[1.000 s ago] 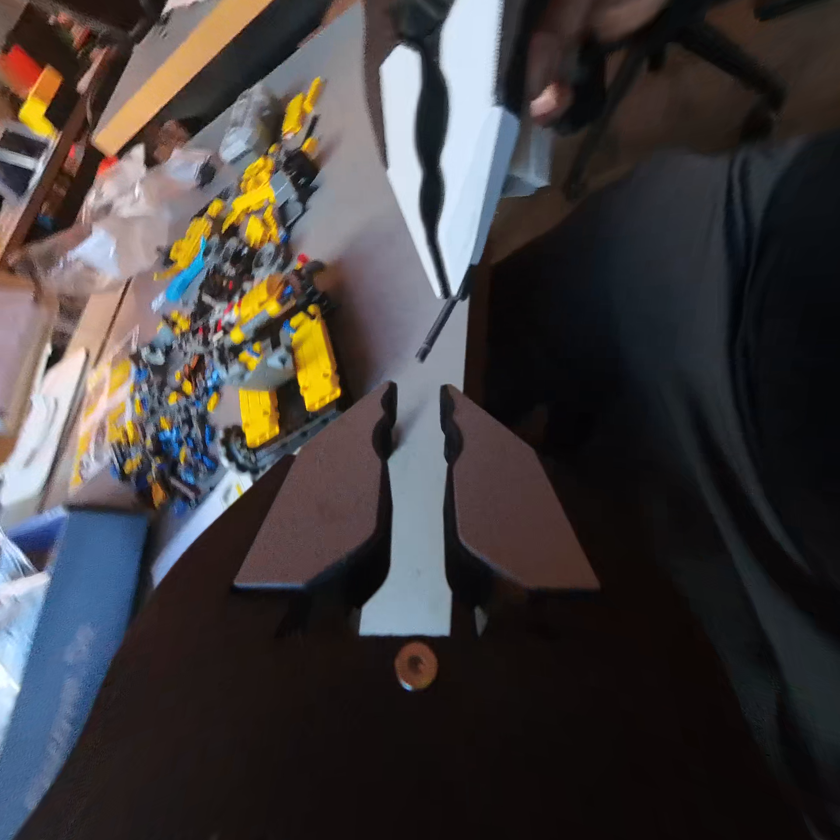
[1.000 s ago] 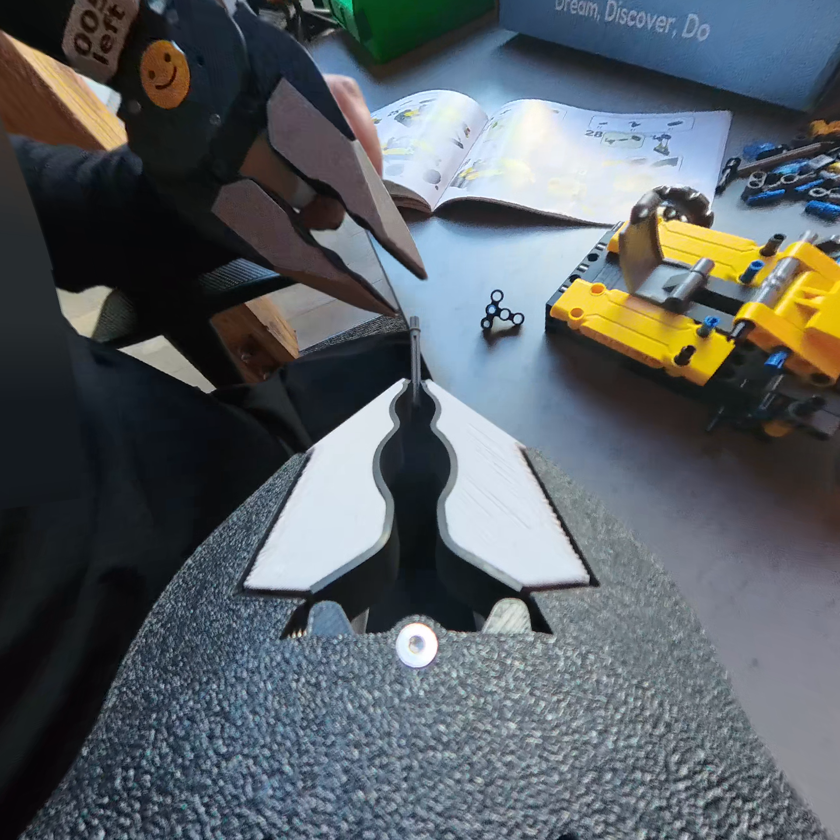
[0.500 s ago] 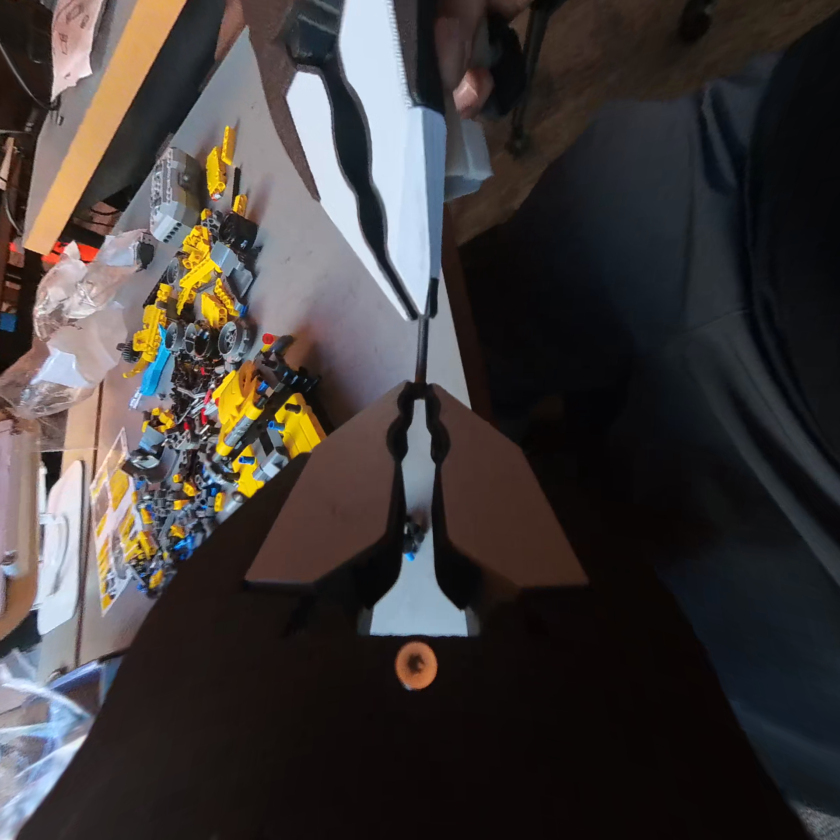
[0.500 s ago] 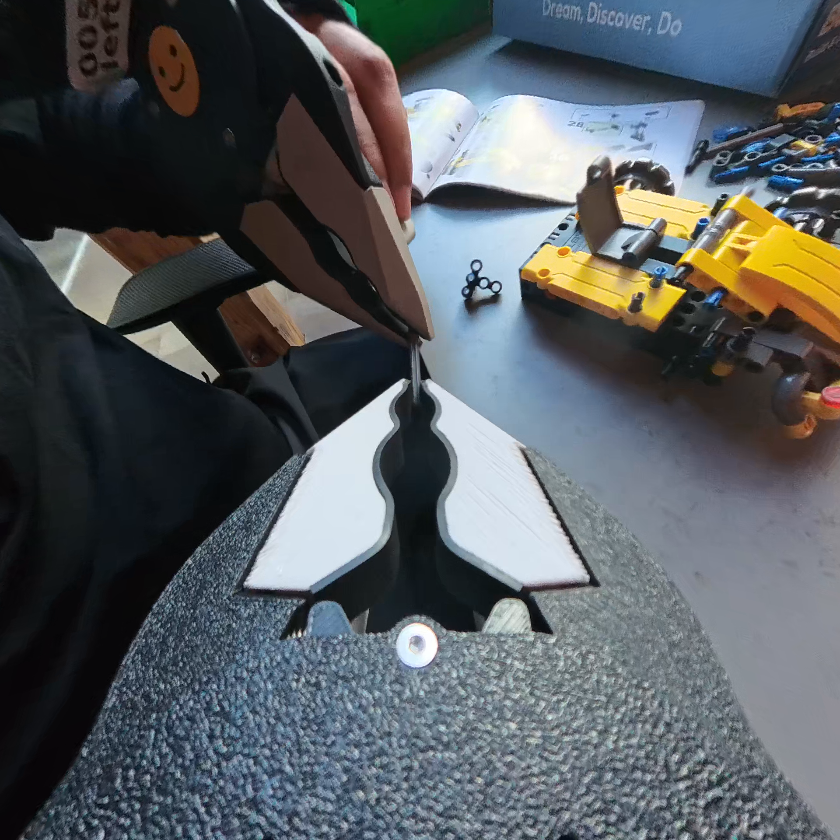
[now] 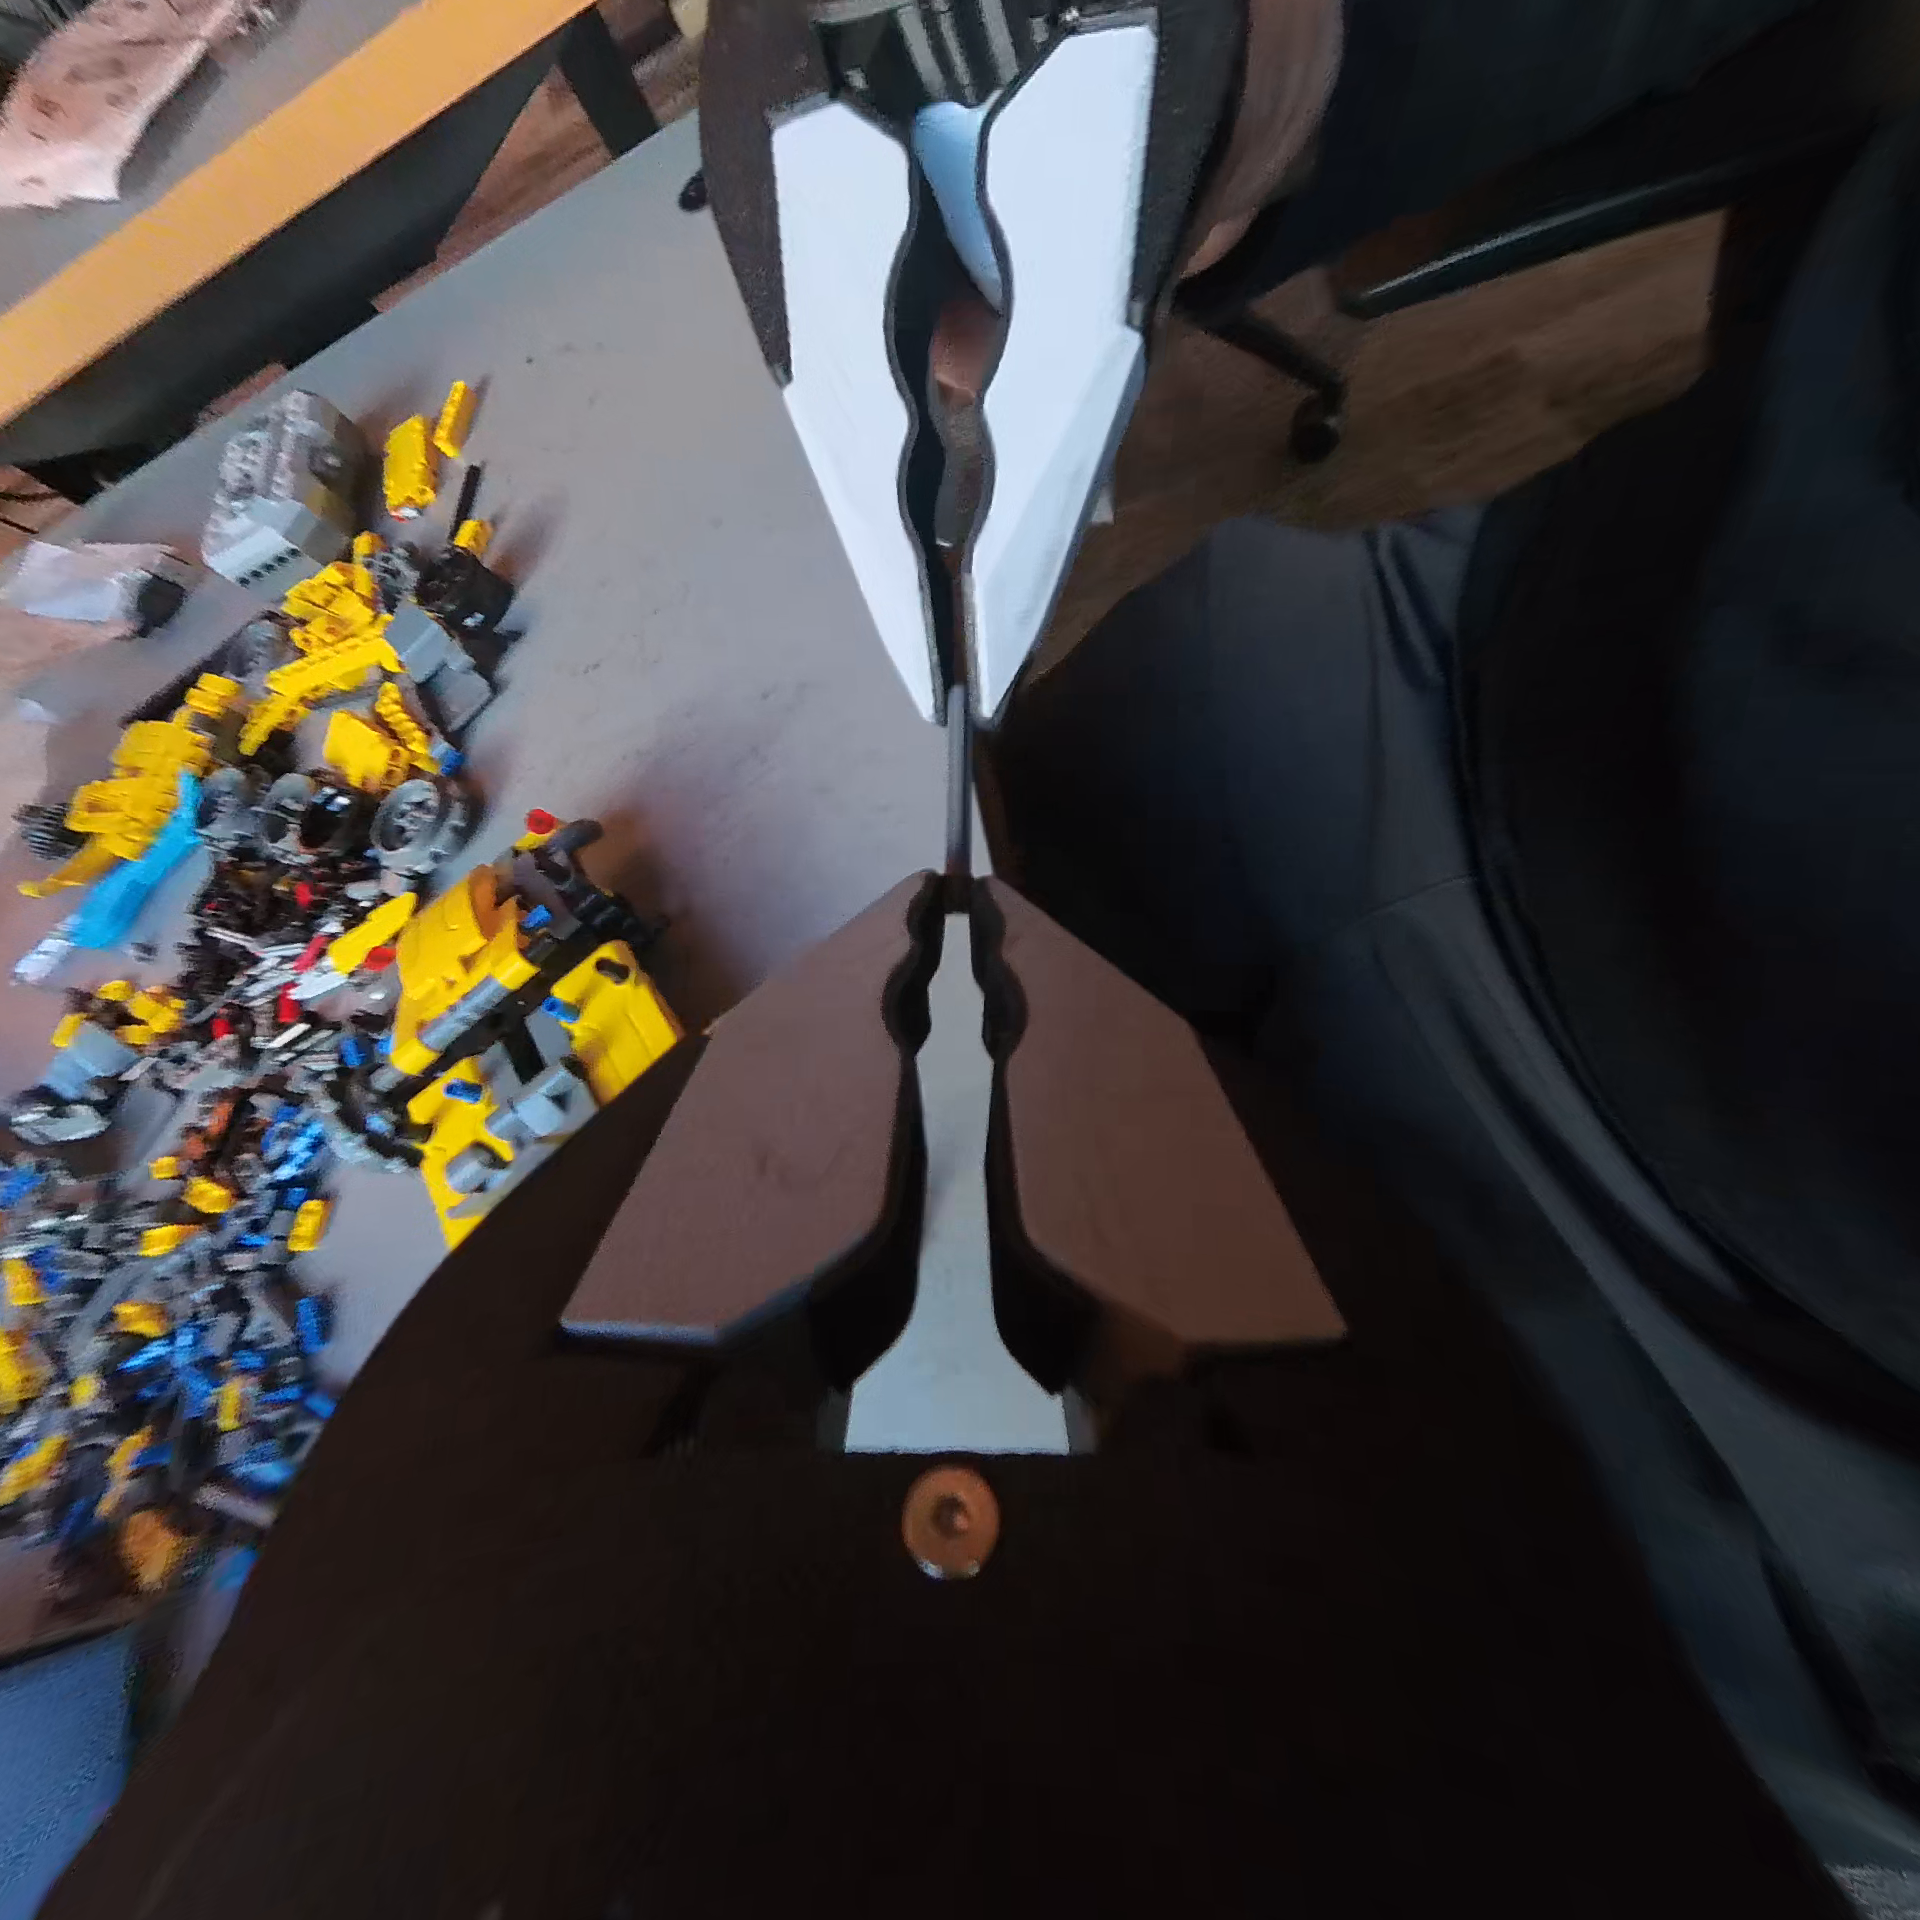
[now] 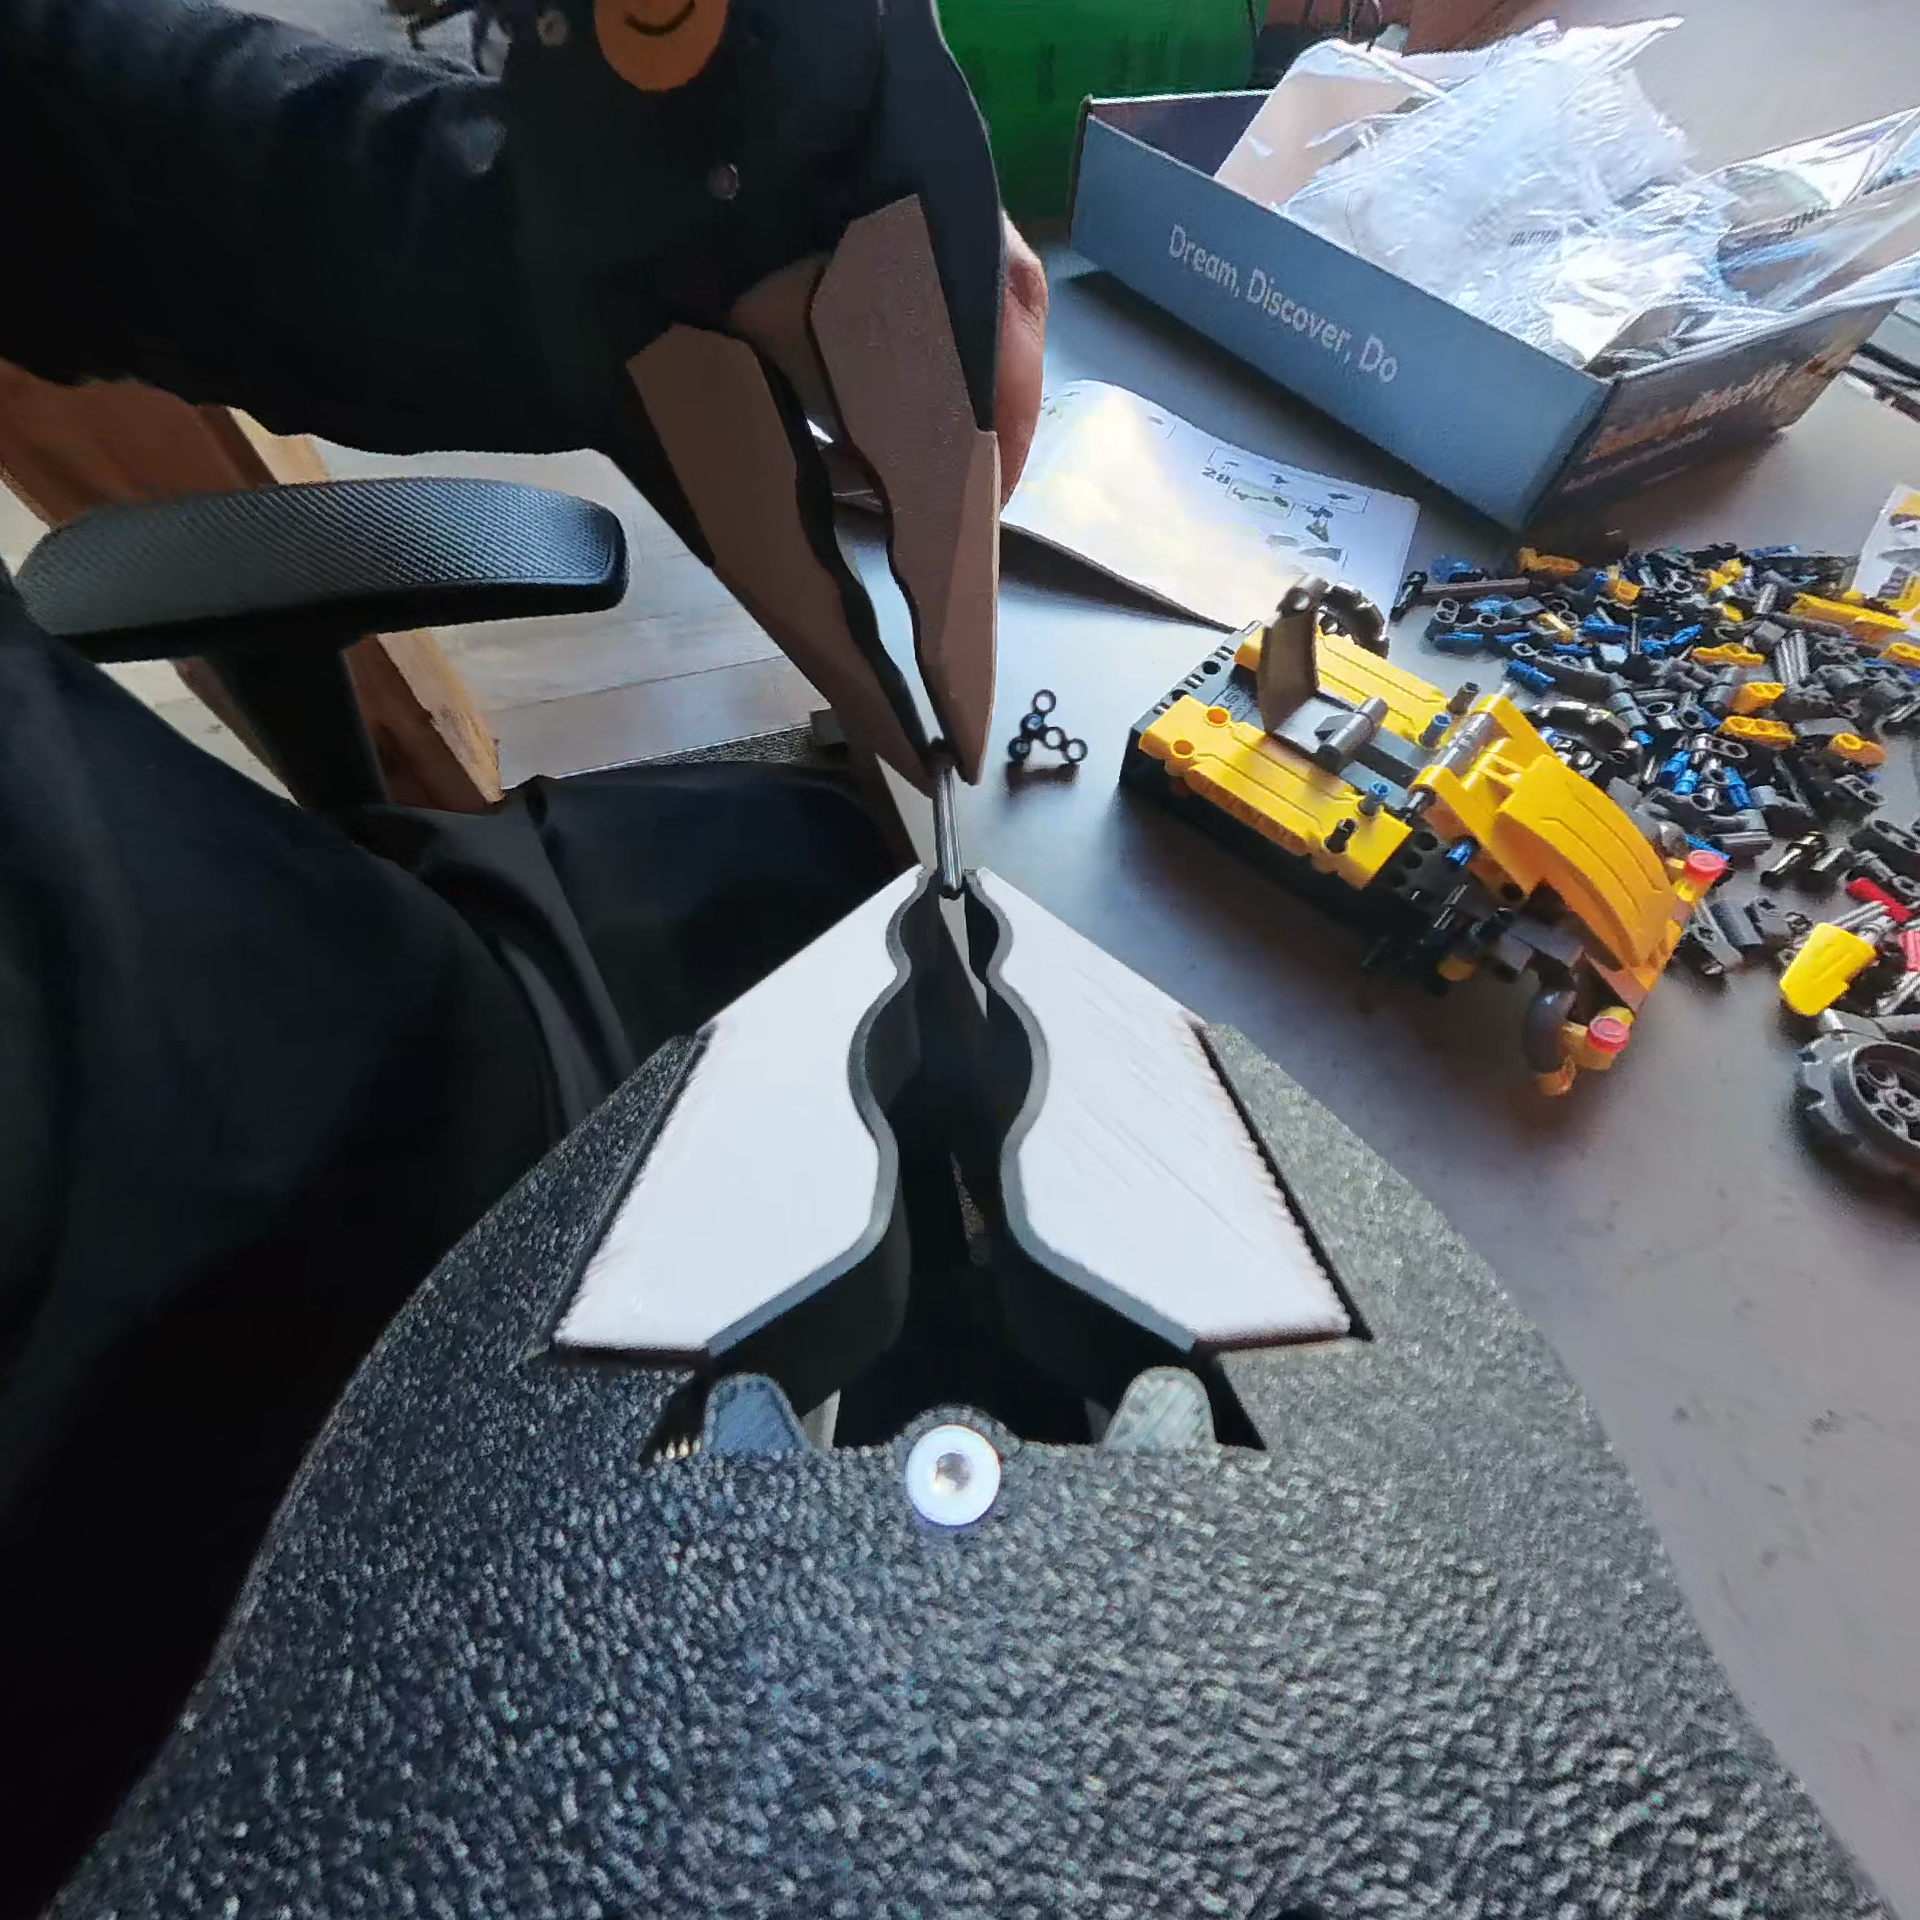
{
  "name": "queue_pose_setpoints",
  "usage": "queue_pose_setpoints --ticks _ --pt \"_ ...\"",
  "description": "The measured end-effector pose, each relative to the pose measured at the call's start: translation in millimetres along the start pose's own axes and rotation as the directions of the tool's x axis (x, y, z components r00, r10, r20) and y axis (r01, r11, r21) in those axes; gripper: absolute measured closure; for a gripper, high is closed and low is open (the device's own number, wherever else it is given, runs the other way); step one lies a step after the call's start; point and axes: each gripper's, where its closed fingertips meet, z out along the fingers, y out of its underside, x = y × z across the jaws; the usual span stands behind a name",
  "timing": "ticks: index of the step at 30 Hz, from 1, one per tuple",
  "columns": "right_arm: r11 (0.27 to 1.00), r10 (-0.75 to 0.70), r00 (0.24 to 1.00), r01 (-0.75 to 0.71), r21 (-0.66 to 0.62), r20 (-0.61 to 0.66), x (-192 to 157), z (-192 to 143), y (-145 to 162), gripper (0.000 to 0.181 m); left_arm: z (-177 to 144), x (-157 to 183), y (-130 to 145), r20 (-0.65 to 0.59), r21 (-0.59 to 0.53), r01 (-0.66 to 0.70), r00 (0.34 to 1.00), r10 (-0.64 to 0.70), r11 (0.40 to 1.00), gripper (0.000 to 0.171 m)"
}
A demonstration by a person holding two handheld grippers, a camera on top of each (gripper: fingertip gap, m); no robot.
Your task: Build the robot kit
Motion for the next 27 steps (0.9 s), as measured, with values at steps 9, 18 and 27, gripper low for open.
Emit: queue_pose_setpoints --ticks 9,18,27 --pt "0.996 -0.086 0.994 0.085 -0.019 -0.063 -7 -1 -3 0.176 -2 6 -3 -0.085 0.034 0.077 0.994 -0.074 0.996 0.170" --pt "0.997 -0.072 0.996 0.072 0.001 -0.055 -10 -2 -3 0.176 -2 3 -4 -0.077 0.023 0.156 0.985 -0.154 0.987 0.170" --pt "0.997 0.076 0.995 -0.075 0.022 -0.070 9 0 16 0.177 -32 -80 65 0.343 -0.173 0.469 0.853 -0.394 0.866 0.091"
